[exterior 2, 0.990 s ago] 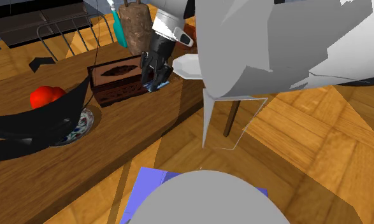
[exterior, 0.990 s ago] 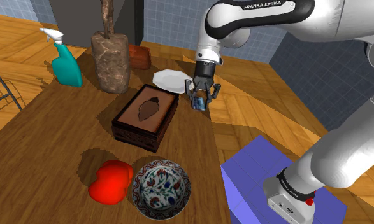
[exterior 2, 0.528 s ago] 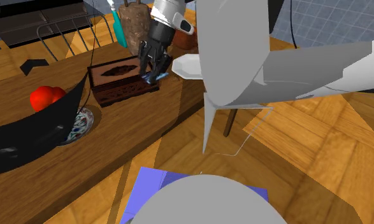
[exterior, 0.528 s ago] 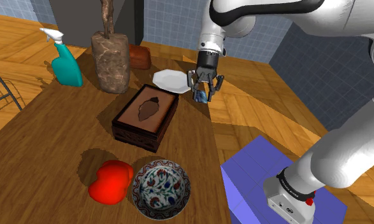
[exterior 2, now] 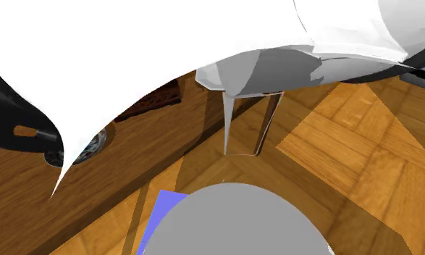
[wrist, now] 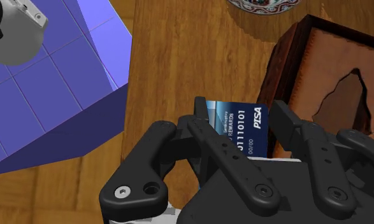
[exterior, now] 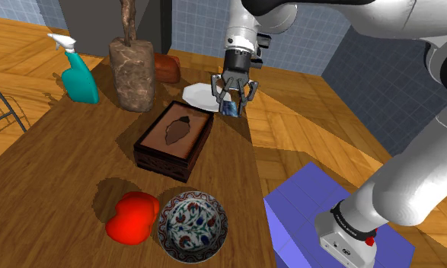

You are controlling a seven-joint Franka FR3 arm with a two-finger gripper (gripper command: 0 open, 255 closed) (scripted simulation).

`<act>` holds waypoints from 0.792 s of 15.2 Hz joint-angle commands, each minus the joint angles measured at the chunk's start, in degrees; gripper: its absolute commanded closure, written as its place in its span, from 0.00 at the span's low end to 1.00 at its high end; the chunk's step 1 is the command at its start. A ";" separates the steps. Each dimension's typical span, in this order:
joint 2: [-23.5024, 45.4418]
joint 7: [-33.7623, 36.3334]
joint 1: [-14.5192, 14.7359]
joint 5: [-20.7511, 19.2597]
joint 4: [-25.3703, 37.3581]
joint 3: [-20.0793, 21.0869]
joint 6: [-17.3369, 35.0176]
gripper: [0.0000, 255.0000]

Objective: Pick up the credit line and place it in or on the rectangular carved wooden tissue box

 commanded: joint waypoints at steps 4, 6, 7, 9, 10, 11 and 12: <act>8.30 6.21 3.29 -0.63 10.84 2.16 -0.12 1.00; 12.24 8.94 4.93 -1.21 16.31 2.92 -0.60 1.00; 14.34 10.33 5.83 -1.57 19.31 3.25 -0.97 1.00; 18.90 13.15 7.77 -2.42 25.98 3.82 -2.05 1.00; 21.41 14.61 8.84 -2.92 29.77 4.06 -2.80 1.00; 23.15 15.57 9.60 -3.25 32.44 4.17 -3.40 1.00; 23.01 15.20 9.58 -3.23 31.50 4.10 -2.67 1.00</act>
